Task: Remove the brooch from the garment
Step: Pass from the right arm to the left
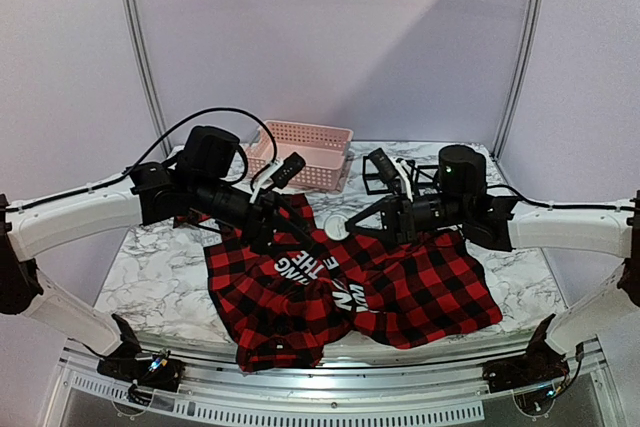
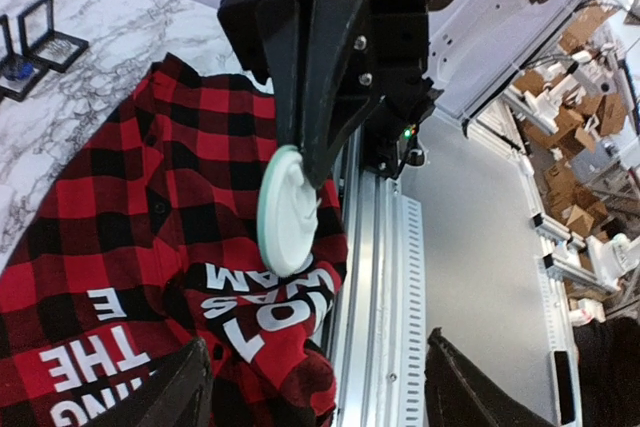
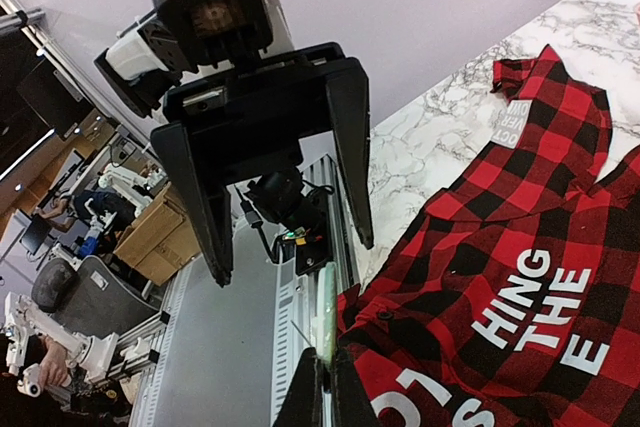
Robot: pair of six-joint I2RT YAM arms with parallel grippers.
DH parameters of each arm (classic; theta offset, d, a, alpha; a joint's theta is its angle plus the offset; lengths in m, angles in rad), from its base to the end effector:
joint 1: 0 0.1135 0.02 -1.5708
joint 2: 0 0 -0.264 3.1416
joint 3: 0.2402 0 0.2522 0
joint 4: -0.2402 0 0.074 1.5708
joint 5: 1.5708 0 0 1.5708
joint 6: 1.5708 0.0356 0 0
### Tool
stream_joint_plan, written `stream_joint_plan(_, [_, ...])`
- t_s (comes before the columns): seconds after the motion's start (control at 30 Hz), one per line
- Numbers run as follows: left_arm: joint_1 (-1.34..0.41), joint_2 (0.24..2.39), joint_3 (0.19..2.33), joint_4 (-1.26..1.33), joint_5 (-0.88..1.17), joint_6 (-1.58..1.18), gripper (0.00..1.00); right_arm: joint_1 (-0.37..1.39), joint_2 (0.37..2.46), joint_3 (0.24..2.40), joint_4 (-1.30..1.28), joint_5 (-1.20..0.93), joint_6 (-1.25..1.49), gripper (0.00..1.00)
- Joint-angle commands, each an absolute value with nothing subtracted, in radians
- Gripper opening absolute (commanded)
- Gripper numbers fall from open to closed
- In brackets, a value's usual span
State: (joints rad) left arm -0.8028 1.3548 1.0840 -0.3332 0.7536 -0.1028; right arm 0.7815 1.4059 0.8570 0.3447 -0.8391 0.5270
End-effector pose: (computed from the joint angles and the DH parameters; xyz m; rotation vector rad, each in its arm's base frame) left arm 0.1893 -0.2311 0.3069 1.2085 1.9500 -1.3151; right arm 0.2033 0.2390 0.2775 -0.9319 1.8096 1.6250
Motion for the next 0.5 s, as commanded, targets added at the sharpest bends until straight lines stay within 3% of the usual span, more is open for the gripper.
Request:
stream_joint_plan(0.0, [-0.798, 1.386, 1.07, -0.289, 0.829, -0.119, 0.62, 0.798, 1.449, 0.9, 0.313, -0.882, 0.522, 0.0])
stream_joint_plan(0.17, [-0.799, 1.423, 1.079, -0.285, 0.866, -0.136, 0.47, 0.804, 1.455, 0.909, 0.306, -0.891, 0.519, 0.0])
stream_joint_plan(0.47, [-0.801, 1.437, 1.078, -0.269, 0.872, -0.158, 0.33, 0.828, 1.473, 0.923, 0.288, -0.902, 0.51, 0.0])
